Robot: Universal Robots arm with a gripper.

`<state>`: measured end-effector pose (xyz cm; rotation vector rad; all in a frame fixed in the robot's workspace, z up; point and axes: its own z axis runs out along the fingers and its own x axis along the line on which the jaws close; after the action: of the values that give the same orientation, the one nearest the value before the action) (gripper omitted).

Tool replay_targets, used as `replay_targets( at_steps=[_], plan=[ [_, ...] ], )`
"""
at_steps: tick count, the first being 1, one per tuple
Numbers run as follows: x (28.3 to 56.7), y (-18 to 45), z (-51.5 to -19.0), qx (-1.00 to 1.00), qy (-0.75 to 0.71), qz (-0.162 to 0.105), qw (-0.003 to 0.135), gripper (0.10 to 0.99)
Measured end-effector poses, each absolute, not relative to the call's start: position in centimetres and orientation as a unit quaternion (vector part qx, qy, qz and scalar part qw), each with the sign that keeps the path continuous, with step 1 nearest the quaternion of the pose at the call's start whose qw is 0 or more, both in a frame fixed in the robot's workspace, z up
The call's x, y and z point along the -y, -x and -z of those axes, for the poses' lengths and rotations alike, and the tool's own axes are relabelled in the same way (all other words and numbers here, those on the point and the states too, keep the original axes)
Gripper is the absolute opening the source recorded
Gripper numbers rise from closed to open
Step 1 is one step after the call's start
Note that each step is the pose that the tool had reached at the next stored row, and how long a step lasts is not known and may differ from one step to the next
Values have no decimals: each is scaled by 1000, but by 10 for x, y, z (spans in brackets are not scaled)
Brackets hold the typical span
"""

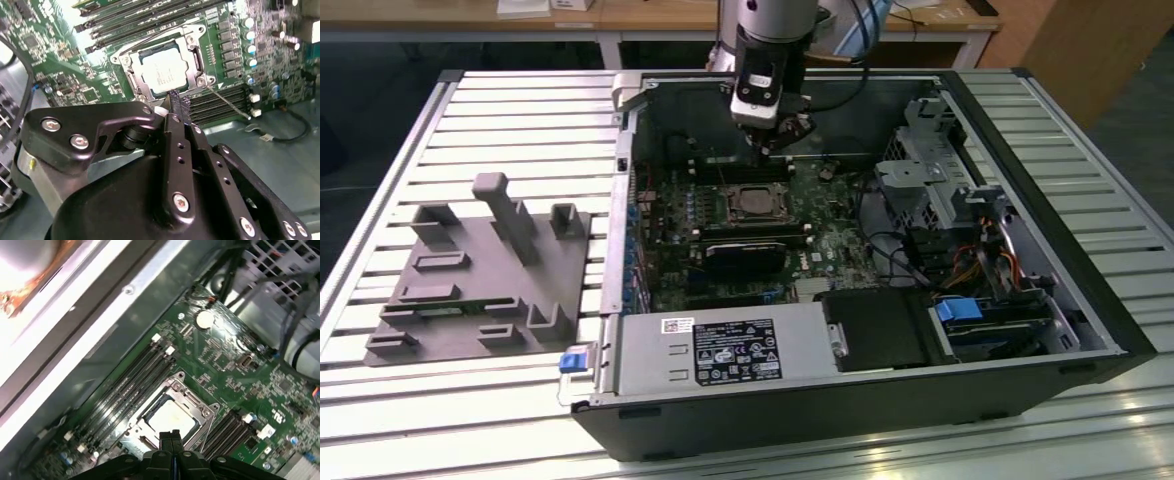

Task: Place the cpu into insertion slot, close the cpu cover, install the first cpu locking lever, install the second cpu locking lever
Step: 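Install the first cpu locking lever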

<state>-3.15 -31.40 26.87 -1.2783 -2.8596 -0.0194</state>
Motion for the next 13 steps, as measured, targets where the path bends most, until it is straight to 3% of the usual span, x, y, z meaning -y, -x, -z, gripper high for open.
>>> replay_targets(
  at_steps=[13],
  plan=[
    [314,31,-268,952,307,7,5,118]
  ],
)
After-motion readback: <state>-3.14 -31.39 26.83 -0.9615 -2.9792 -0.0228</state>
